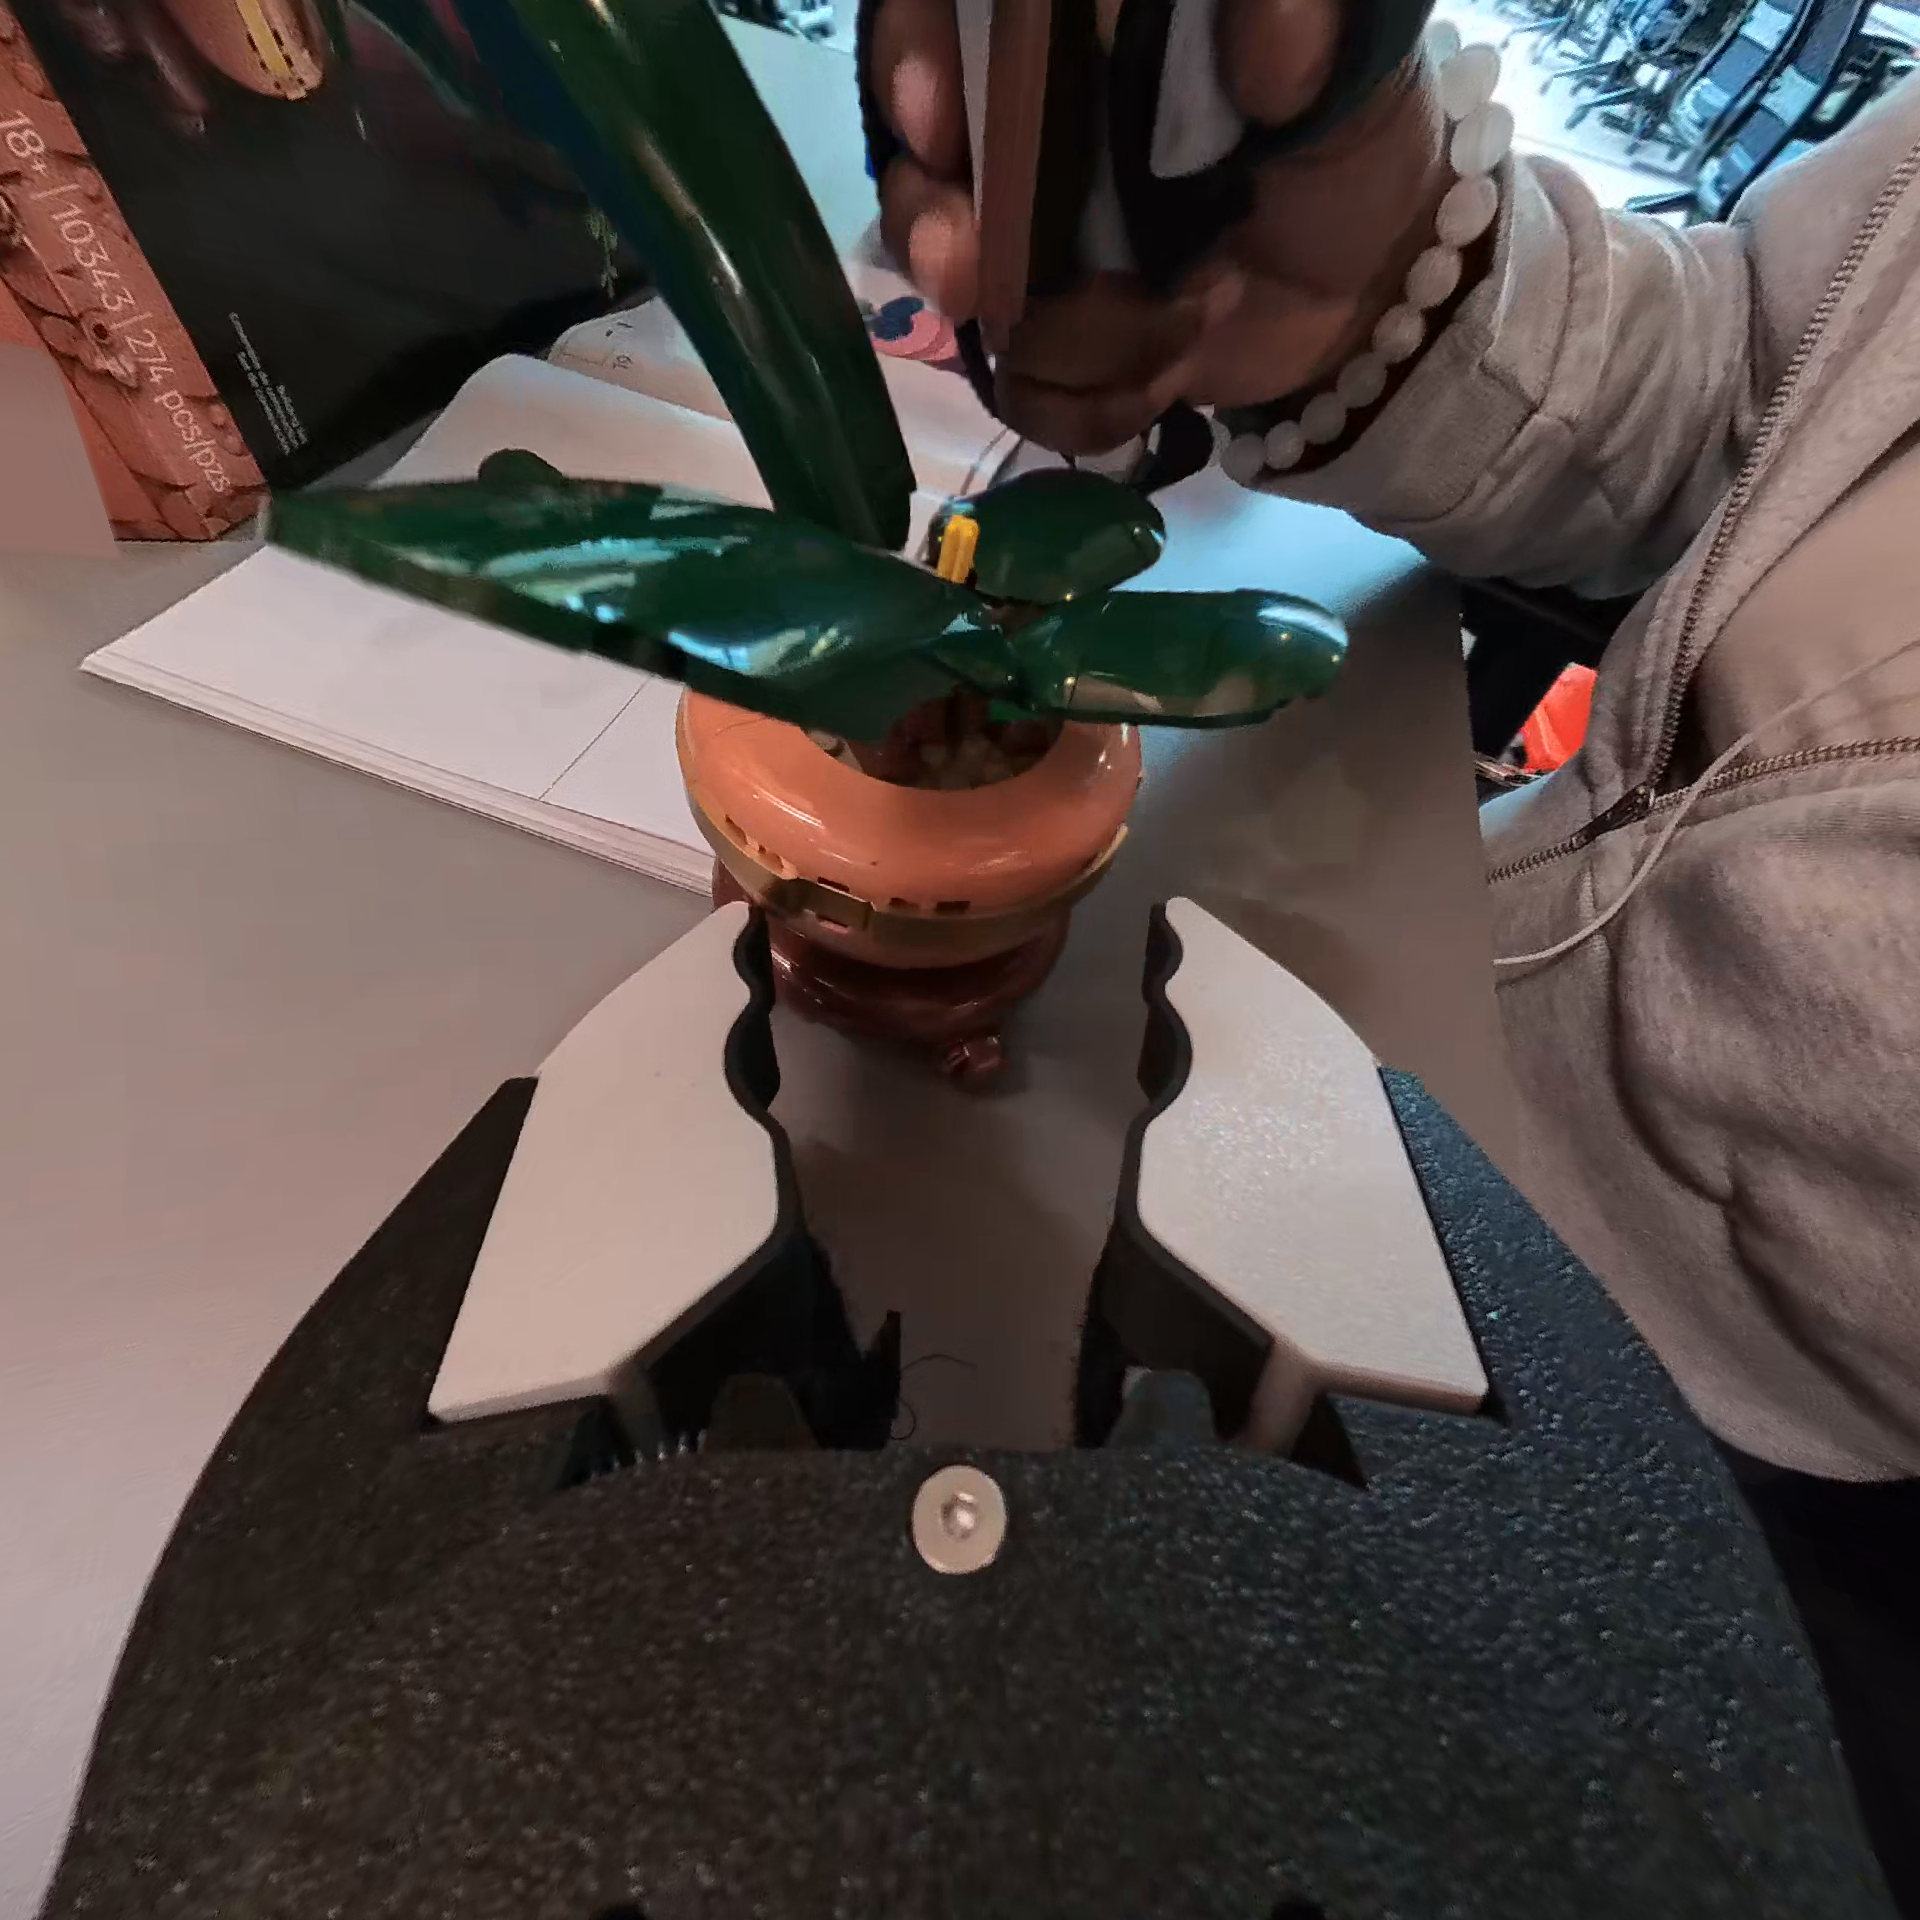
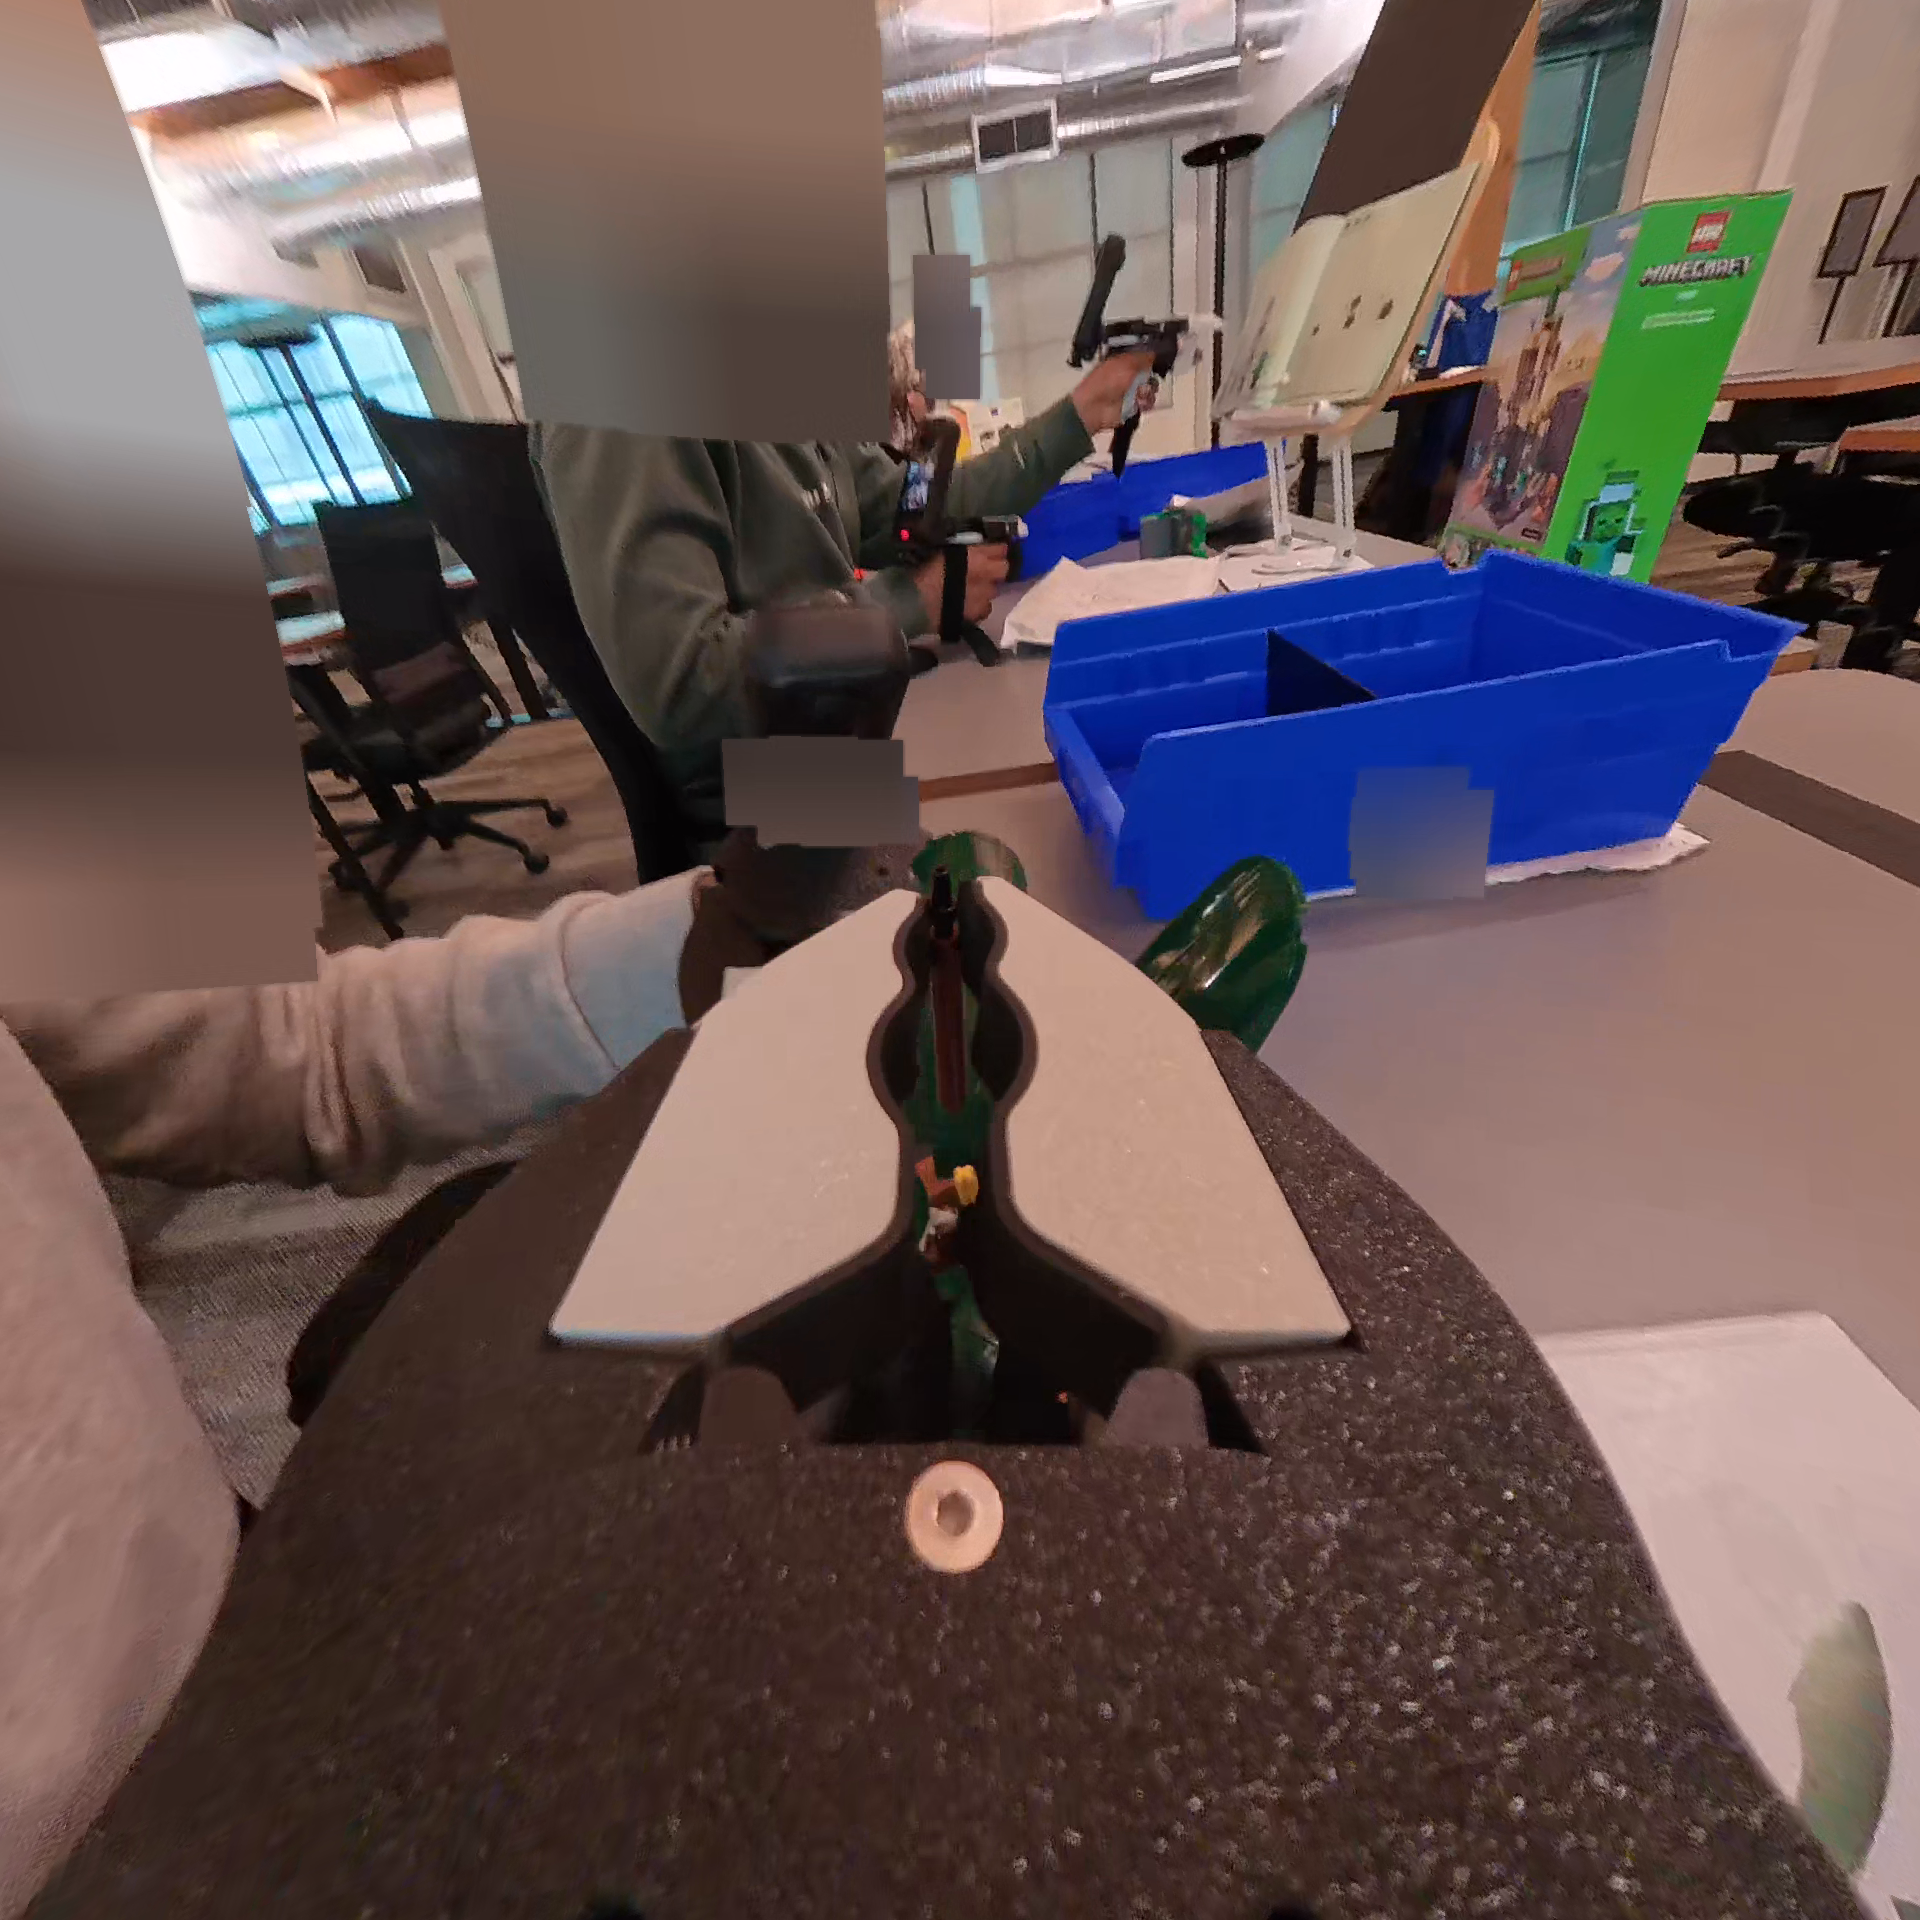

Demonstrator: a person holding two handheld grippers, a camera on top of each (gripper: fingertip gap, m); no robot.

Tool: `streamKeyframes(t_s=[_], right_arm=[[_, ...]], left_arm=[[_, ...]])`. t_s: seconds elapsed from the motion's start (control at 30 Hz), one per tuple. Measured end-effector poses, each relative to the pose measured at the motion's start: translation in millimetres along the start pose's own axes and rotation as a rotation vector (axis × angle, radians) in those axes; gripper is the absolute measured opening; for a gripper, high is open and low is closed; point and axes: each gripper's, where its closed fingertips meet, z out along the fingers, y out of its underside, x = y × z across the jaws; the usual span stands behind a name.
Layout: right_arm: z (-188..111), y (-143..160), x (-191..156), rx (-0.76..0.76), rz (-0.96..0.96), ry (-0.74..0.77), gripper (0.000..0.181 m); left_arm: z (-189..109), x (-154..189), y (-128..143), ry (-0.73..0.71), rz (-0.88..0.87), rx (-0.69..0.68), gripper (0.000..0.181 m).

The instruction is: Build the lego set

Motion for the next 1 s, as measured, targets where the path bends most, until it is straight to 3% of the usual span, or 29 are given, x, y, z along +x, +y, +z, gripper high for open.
streamKeyframes(t_s=[0.2,0.47,0.73,1.0], right_arm=[[-7,13,-6,-0.018,-0.052,0.052,0.004],[-14,22,6,-0.032,-0.008,0.226,0.004],[-16,13,5,0.035,0.053,0.370,0.004],[-17,21,0,0.005,0.005,0.426,0.004]], left_arm=[[10,15,-2,-0.014,-0.011,0.003,0.070],[-13,2,-15,-0.170,0.000,0.109,0.061],[10,9,-9,-0.281,0.143,0.040,0.063],[11,21,-13,-0.309,0.110,0.088,0.063]])
